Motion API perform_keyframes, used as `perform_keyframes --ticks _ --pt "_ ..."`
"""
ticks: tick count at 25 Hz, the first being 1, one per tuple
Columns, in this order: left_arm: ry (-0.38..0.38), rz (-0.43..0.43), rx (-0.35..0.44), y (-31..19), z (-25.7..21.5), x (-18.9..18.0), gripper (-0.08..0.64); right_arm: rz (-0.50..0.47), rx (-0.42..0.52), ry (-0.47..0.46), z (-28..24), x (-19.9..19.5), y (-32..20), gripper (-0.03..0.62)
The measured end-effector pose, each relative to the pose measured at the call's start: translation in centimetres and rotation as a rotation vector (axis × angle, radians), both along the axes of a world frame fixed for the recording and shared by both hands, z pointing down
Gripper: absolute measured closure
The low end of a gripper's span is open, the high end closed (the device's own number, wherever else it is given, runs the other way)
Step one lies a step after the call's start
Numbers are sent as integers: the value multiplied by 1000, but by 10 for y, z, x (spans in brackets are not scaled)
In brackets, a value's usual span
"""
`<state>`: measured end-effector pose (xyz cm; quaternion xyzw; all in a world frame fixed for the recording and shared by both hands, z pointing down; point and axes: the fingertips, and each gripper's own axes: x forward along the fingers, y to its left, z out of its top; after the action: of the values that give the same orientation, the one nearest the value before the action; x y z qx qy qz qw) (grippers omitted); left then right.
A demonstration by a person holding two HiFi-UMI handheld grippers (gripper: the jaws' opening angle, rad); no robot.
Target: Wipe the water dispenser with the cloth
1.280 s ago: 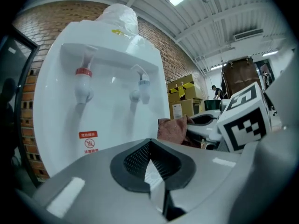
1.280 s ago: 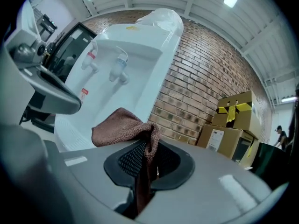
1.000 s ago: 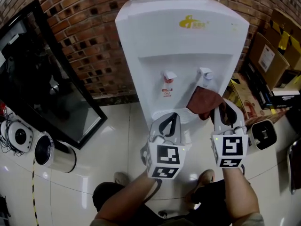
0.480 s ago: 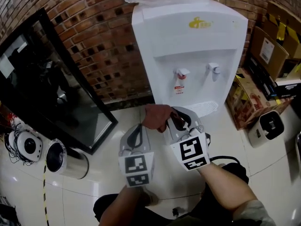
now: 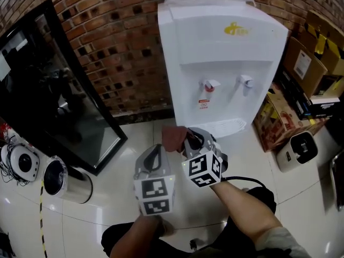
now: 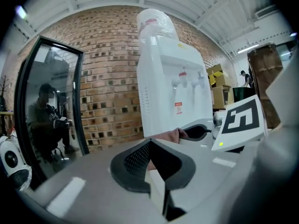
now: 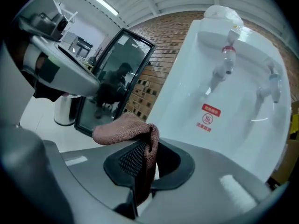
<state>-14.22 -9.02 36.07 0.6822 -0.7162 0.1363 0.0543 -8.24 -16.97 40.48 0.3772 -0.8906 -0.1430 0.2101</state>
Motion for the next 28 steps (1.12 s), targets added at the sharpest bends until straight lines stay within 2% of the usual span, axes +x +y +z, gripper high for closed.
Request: perform_keyframes --ticks 8,17,28 --pt "-24 124 -16 -29 7 67 560 147 -1 -29 -25 61 -33 541" --pt "8 227 4 -63 4 138 560 258 -28 102 -6 136 -68 541" --pt "50 296 19 -89 5 200 560 341 -36 136 3 210 -72 541"
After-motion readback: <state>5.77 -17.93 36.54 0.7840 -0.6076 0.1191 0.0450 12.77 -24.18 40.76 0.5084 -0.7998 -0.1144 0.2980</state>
